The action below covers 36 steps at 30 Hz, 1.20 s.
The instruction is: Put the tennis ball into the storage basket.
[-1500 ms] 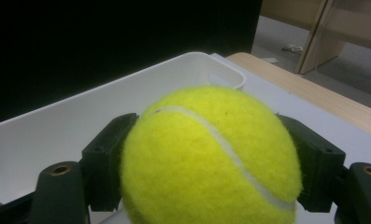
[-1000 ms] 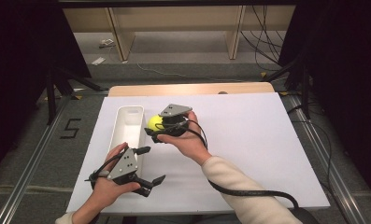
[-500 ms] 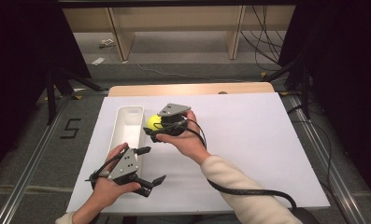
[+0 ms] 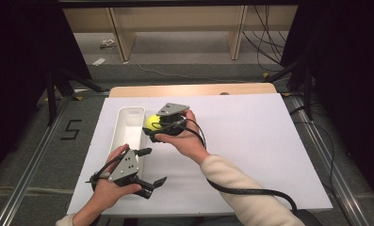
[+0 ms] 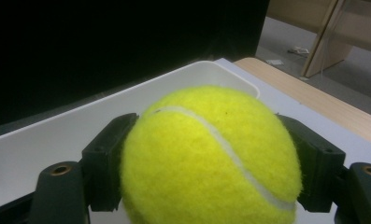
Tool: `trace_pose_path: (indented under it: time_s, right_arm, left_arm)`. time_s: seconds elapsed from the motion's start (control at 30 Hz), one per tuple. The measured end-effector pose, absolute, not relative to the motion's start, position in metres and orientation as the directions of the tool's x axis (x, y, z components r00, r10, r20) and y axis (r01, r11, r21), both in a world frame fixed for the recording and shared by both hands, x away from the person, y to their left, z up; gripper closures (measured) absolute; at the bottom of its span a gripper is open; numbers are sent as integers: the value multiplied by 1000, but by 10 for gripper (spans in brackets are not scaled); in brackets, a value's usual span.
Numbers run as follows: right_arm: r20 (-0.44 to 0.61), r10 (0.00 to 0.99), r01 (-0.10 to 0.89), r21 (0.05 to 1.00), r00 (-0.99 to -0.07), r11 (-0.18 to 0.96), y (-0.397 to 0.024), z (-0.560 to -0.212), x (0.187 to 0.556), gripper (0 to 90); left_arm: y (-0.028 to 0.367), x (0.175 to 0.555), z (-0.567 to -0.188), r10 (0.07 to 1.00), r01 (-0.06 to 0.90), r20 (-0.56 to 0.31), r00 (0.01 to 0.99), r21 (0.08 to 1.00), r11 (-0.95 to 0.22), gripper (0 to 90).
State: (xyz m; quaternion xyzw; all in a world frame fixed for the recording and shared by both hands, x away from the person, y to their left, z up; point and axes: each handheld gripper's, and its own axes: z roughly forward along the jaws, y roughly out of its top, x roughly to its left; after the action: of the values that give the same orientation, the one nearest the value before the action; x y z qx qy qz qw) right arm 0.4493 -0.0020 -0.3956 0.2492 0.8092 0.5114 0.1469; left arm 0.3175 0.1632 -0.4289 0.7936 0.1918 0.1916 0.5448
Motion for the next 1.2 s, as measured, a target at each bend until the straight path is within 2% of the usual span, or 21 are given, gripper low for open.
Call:
trace_pose_path:
  time_s: [1.2]
  right_arm:
    - [20,533,245,902,-846,356,17,-384,456,267]
  left_arm:
    - [163,317,-429,508,91,100,856,937,-338,0]
